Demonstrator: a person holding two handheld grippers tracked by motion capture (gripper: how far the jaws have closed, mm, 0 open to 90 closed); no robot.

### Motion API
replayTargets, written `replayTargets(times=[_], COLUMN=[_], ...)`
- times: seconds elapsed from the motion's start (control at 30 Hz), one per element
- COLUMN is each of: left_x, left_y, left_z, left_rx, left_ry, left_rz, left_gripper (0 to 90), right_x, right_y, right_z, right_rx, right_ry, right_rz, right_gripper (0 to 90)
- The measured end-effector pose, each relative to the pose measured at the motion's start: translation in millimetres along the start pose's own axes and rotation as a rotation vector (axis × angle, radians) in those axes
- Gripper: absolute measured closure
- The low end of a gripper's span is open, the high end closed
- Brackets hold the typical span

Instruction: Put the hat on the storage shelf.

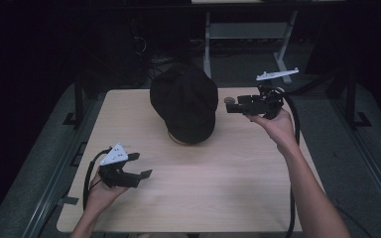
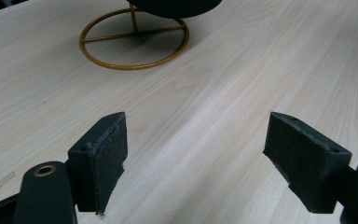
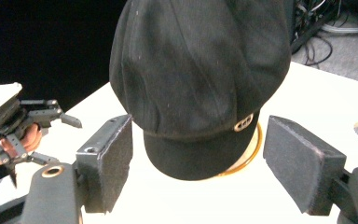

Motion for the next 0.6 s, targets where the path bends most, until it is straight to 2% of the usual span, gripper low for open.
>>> replayTargets(times=[0.6], left_x=[0.9], left_y=[0.7], left_z=[-0.4], left_rx=[-0.006], left_ry=[0.008], left_rz=[0.009], left_gripper=[20.7], right_x=[-3.3], right_y=[15.7], right_z=[-28.6], right_rx=[0.004], right_ry=[-0.029], right_rz=[0.002], right_gripper=[23.4])
Point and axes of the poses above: each handheld gripper's, and its own axes: y roughly backward along the jaws, z roughly out of its top, x roughly to its left, the point moved 8 cm from there along -y, roughly forward along the jaws, and after that the axes turned 12 degrees about -x, right-handed, at the moved point
